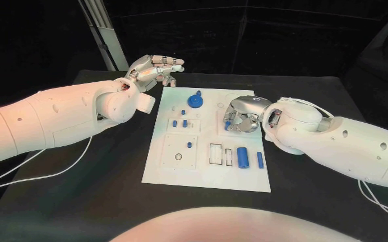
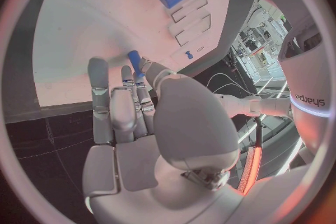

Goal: Assemble the parts on the task board

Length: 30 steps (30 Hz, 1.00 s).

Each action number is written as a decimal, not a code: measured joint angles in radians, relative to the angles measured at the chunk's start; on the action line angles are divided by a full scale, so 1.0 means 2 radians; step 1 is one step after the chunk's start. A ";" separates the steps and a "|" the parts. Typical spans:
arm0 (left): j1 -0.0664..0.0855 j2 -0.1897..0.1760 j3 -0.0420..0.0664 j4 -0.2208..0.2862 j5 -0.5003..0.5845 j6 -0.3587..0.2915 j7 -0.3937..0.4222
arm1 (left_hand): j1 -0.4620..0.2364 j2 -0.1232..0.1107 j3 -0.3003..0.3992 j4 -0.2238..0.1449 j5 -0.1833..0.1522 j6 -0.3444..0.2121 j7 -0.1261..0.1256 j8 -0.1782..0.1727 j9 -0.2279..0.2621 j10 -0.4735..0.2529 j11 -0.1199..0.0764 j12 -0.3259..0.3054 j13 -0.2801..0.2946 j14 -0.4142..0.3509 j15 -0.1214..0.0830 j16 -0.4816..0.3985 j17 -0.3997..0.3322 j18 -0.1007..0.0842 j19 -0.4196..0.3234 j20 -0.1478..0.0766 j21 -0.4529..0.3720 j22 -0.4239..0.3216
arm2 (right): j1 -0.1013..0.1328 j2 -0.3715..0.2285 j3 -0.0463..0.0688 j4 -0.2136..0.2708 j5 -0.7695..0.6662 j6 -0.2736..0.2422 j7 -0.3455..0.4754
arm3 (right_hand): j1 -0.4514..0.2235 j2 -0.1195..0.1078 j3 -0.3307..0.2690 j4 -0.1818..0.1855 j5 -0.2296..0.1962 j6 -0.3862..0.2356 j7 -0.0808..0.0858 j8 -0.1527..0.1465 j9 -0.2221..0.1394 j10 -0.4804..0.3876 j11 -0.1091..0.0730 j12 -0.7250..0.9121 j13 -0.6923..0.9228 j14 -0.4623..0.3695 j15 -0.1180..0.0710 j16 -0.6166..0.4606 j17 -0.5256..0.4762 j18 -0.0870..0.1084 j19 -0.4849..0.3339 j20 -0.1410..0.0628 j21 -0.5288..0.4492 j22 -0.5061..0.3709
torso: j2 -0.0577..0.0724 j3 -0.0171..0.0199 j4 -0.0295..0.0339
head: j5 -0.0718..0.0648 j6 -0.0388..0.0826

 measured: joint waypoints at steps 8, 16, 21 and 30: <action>0.000 0.000 0.000 0.000 0.000 0.001 -0.001 | 0.000 0.000 -0.001 -0.001 0.000 0.000 0.000 0.000 0.000 -0.002 0.002 0.000 0.000 0.000 0.000 0.000 -0.002 0.000 0.000 0.000 0.000 -0.001 | 0.000 0.002 0.000 -0.001 -0.005 -0.001 -0.005 | 0.000 0.000 0.001 0.001 0.000 0.000 0.000 0.000 0.000 0.000 0.000 0.000 0.000 0.000 0.000 0.000 0.000 0.000 0.000 0.000 0.000 0.001 | 0.000 0.0000 -0.0002 | -0.001 -0.002; 0.000 0.000 0.000 -0.001 0.000 -0.001 0.000 | 0.000 0.000 -0.001 -0.001 0.000 0.000 0.000 0.000 0.000 -0.002 0.002 0.000 0.000 0.000 0.000 0.000 -0.002 0.000 0.000 0.000 0.000 -0.001 | 0.000 0.003 0.000 0.000 -0.009 0.000 -0.009 | 0.000 0.000 0.008 0.002 0.001 0.015 -0.005 0.000 0.000 0.016 -0.005 0.000 0.000 0.000 -0.004 0.003 0.001 0.000 0.003 -0.003 0.003 0.004 | 0.000 -0.0001 -0.0001 | -0.002 -0.002; 0.000 0.000 0.000 -0.001 0.000 -0.001 0.000 | 0.000 0.000 -0.001 -0.001 0.000 0.000 0.000 0.000 0.000 -0.002 0.002 0.000 0.000 0.000 0.000 0.000 -0.002 0.000 0.000 0.000 0.000 -0.001 | 0.000 0.001 0.000 0.003 -0.008 -0.005 -0.007 | 0.000 0.000 0.010 0.005 0.002 0.022 -0.007 0.002 0.001 0.024 -0.007 0.000 0.000 0.002 -0.005 0.007 0.008 0.000 0.009 -0.004 0.011 0.015 | 0.000 0.0000 -0.0001 | -0.002 -0.002; 0.000 -0.001 0.000 -0.001 0.000 -0.002 0.000 | 0.000 0.000 -0.001 -0.001 0.000 -0.002 0.002 0.000 0.000 -0.002 0.002 0.000 0.000 0.000 0.000 0.000 -0.002 0.000 0.000 0.000 0.000 -0.001 | 0.000 -0.017 0.000 0.018 0.002 -0.036 0.003 | -0.002 0.002 0.011 0.006 0.002 0.023 -0.009 0.002 0.001 0.025 -0.007 0.000 0.000 0.000 -0.007 0.012 0.012 0.000 0.011 -0.005 0.013 0.022 | -0.001 -0.0001 -0.0002 | -0.003 0.000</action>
